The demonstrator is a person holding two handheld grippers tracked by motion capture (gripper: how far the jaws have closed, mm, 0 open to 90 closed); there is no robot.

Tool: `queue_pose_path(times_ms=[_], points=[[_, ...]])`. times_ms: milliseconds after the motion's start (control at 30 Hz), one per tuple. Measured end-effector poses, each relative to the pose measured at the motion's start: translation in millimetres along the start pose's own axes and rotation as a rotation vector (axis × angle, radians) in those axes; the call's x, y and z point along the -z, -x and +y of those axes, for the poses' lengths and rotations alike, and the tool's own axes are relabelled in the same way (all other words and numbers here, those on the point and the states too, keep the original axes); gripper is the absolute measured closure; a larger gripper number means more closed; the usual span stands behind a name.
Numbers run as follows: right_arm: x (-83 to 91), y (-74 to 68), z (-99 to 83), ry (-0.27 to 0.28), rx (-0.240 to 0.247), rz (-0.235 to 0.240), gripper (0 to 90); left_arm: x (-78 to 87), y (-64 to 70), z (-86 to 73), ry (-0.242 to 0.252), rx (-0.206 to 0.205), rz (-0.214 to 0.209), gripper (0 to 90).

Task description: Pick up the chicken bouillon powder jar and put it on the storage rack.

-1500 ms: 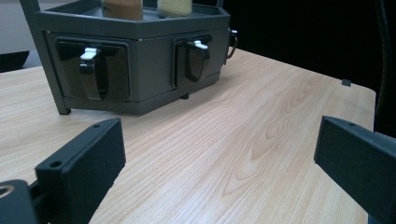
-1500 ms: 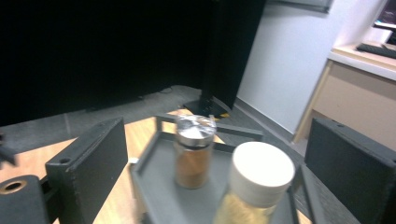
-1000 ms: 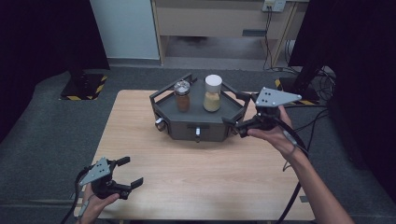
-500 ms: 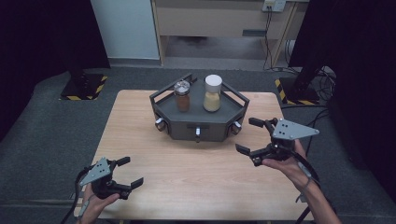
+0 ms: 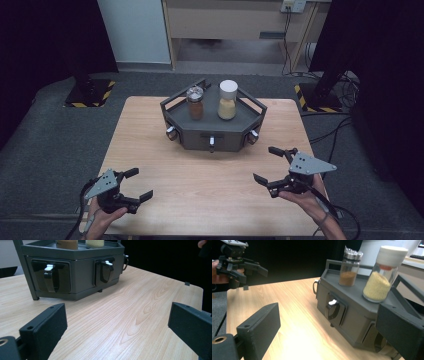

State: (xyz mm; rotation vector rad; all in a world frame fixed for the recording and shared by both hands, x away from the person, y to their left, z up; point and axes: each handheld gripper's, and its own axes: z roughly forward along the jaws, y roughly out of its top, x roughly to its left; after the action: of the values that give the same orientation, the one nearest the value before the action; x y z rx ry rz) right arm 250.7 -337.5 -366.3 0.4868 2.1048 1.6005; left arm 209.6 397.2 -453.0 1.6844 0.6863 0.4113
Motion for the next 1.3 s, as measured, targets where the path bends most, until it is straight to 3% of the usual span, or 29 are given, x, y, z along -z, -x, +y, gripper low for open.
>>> queue_pose_path(times_ms=[367,567,1133,1300], points=[[8.6,-14.5,-37.9,-0.019,-0.065,-0.066,7.1,0.1,0.3,0.0,0.0,0.0,0.0,1.4],[9.5,-22.0,-50.1,-0.033,-0.076,-0.111,7.1,0.4,0.7,0.1,0.0,-0.002,0.001,1.4],[8.6,-37.4,-71.5,-0.077,-0.088,-0.184,7.2,0.1,0.7,-0.2,0.004,0.0,0.005,1.4],[10.2,-39.7,-77.2,-0.062,-0.087,-0.194,7.3,0.8,1.4,-0.8,0.01,0.003,0.018,1.4]])
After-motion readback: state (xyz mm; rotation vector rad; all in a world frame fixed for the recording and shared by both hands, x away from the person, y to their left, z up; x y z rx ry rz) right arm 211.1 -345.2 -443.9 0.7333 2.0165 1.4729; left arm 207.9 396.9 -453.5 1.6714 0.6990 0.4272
